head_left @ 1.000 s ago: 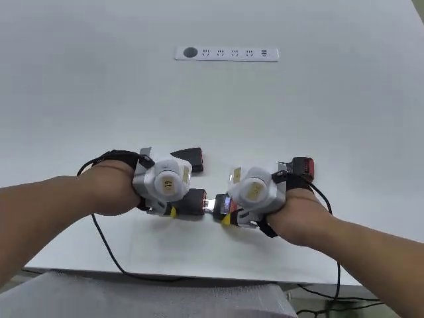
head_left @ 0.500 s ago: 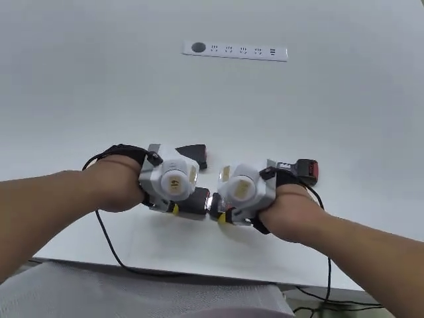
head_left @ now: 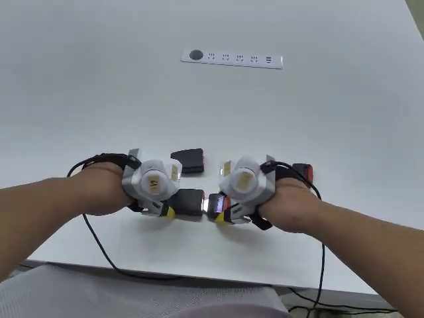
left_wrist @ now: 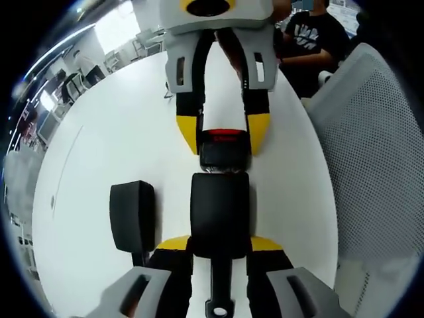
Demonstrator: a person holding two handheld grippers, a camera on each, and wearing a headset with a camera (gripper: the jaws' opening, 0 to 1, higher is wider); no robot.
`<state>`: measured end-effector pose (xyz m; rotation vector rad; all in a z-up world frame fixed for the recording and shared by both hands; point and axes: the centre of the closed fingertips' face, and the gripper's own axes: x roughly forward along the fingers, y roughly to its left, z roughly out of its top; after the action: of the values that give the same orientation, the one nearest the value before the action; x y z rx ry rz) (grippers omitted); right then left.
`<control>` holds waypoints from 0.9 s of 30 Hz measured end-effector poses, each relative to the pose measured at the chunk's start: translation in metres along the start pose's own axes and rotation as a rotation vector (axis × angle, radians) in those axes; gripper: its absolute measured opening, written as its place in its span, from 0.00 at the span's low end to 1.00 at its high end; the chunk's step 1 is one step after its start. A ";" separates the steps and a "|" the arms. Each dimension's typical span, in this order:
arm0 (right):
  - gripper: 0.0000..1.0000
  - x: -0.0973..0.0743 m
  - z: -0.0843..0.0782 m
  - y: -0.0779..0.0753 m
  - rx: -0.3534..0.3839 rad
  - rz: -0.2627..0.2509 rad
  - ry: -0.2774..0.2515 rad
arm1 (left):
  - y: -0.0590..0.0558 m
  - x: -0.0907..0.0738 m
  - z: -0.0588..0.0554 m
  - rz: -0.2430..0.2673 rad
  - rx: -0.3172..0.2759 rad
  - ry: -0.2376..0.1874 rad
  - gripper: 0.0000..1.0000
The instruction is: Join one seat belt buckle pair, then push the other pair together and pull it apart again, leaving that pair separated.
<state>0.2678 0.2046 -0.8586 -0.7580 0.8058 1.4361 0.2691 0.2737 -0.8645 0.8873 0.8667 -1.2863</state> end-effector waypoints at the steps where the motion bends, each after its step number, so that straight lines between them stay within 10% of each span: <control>1: 0.35 -0.001 0.000 0.000 0.015 0.004 -0.008 | -0.001 0.000 0.000 0.005 0.004 0.004 0.32; 6: 0.41 -0.016 0.004 0.001 0.048 -0.027 -0.042 | -0.008 -0.014 0.015 -0.011 0.005 -0.014 0.32; 14: 0.40 -0.056 0.011 -0.007 0.000 -0.074 -0.086 | 0.027 -0.047 0.047 0.041 0.034 -0.070 0.37; 27: 0.41 -0.100 -0.086 -0.080 0.032 -0.180 0.061 | 0.075 -0.027 0.032 0.075 -0.005 -0.003 0.47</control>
<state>0.3484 0.0775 -0.8231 -0.8324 0.7849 1.2416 0.3428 0.2613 -0.8219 0.9060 0.8261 -1.2196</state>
